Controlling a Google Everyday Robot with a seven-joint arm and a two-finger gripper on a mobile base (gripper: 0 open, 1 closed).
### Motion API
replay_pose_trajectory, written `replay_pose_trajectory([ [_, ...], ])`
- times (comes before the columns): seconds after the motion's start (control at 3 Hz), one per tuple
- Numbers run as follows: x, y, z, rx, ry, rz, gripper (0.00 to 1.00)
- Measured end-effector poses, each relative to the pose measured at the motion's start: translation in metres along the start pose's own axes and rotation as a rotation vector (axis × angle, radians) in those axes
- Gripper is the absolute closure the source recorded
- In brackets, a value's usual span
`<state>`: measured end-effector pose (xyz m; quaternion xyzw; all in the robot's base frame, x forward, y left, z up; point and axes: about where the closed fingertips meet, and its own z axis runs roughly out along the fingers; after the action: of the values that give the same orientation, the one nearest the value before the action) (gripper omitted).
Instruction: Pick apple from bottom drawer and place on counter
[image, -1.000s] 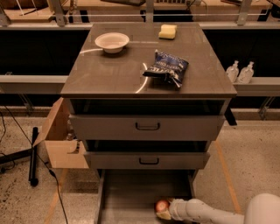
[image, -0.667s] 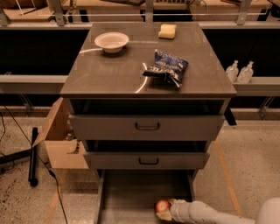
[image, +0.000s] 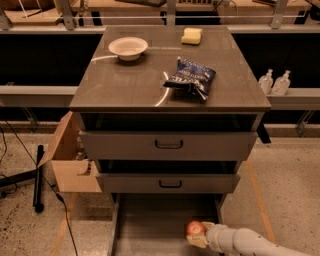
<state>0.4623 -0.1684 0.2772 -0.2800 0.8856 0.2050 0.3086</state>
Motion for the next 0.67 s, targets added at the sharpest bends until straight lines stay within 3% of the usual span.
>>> replay_pose_trajectory([
  [0.33, -0.0582, -0.0024, -0.0649, -0.005, -0.031, -0.013, 1.0],
  [0.67, -0.0575, -0.0023, -0.0637, -0.004, -0.032, -0.011, 1.0],
])
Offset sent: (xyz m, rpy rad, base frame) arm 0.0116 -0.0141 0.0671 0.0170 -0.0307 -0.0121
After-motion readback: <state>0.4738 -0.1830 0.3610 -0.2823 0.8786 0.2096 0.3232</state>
